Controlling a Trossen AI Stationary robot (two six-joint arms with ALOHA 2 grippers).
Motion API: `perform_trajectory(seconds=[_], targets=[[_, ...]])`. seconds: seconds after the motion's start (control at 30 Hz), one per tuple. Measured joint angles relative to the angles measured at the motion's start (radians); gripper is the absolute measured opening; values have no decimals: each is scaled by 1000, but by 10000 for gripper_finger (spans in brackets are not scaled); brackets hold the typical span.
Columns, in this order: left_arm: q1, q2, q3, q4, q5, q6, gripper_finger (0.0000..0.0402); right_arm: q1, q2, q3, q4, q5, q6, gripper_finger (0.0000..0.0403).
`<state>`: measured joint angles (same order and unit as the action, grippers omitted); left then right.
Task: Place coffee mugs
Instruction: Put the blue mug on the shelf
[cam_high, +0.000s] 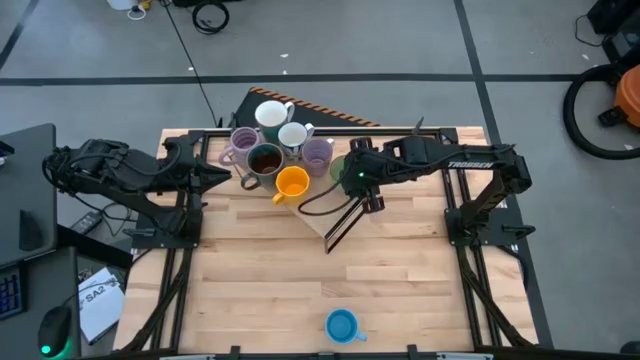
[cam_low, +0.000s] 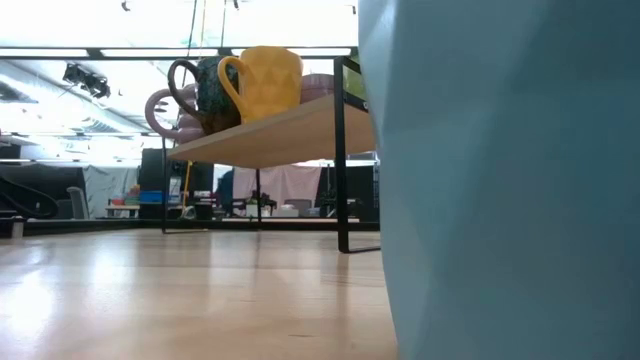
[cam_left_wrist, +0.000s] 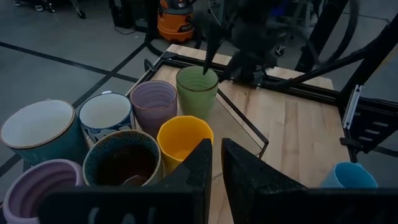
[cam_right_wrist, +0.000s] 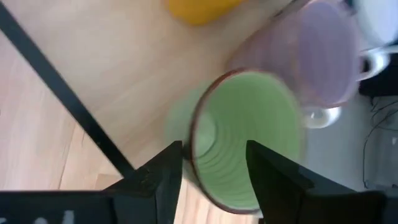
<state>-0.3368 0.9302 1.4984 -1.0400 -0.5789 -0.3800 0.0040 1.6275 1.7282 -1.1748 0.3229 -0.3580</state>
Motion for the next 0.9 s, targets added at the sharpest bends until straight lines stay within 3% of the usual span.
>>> perform_trajectory(seconds=[0.17,0.43,0.53,0.73,0.9], targets=[[0,0,0,14,7,-8,41,6,-2,92,-12,0,28,205],[-10,103,1,100,185,-2,41,76,-3,189,-39,1,228,220],[-16,170,1,99,265,-2,41,108,-2,197,-54,13,357,218],[-53,313,1,108,535,-48,41,188,-2,198,-162,21,658,213],[-117,429,1,170,614,-175,41,255,-2,198,-285,20,903,212]])
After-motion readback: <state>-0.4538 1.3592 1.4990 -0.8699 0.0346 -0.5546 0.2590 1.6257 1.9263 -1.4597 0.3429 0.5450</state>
